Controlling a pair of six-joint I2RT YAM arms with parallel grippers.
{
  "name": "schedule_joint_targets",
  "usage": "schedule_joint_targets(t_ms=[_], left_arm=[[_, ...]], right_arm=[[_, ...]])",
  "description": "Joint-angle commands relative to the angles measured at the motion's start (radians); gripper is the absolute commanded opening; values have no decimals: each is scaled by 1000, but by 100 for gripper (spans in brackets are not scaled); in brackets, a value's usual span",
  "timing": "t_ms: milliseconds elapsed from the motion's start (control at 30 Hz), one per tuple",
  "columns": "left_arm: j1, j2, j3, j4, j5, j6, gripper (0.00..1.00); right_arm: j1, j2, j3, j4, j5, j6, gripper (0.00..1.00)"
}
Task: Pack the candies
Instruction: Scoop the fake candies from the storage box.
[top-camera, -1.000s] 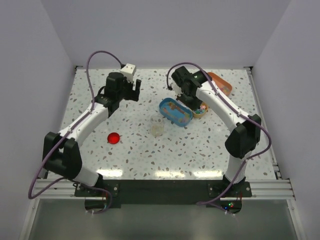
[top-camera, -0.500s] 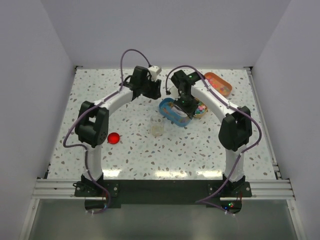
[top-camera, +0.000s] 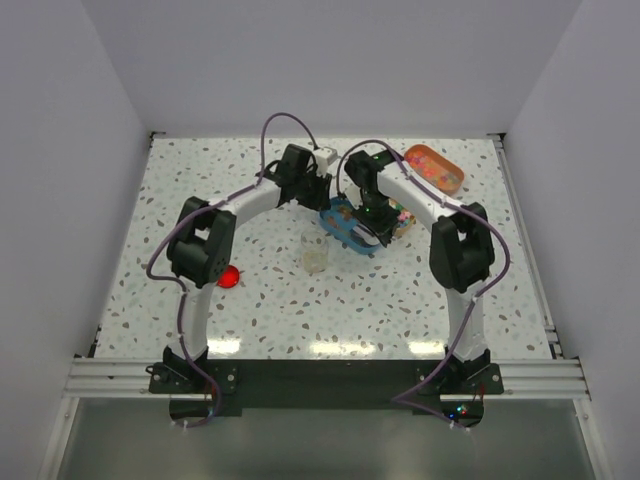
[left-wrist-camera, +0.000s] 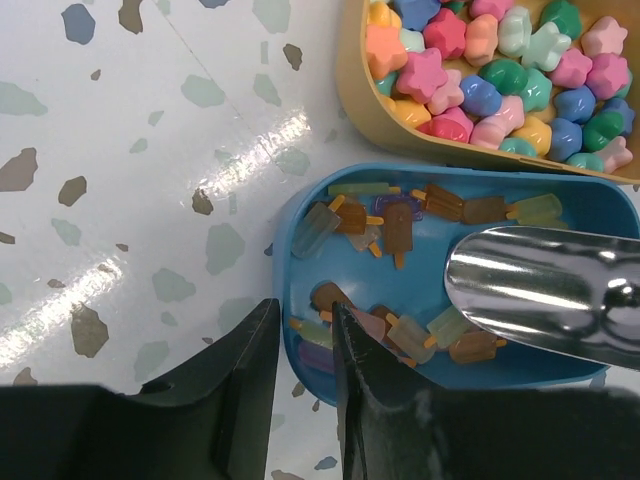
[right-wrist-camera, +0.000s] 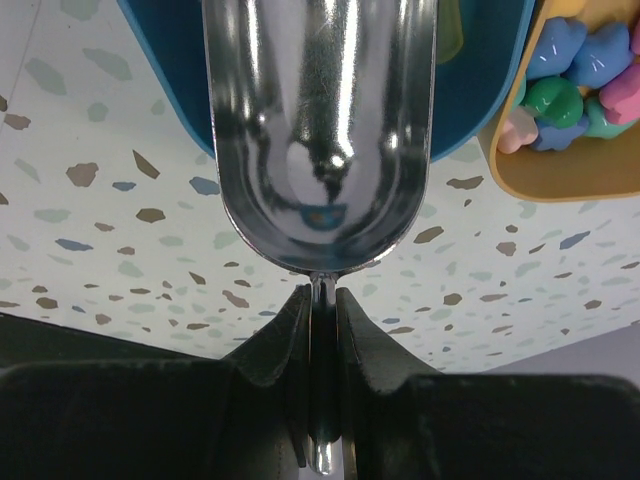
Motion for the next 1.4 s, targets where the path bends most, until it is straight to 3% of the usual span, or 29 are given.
schedule_joint_targets(t_ms=[0,467,800,1367], left_arm=[[-12,13,42,20,14,-2,32],[-38,37,40,3,-35,19,33],[-53,5,16,41,-40,33,12],[-64,-26,-21,102,-27,24,7]], right_arm=[[-3,7,22,-14,-3,21,0],[-1,68,86,-65,49,80,0],[3,157,235,-120,95,106,0],[66,231,278,-46,40,-42,0]])
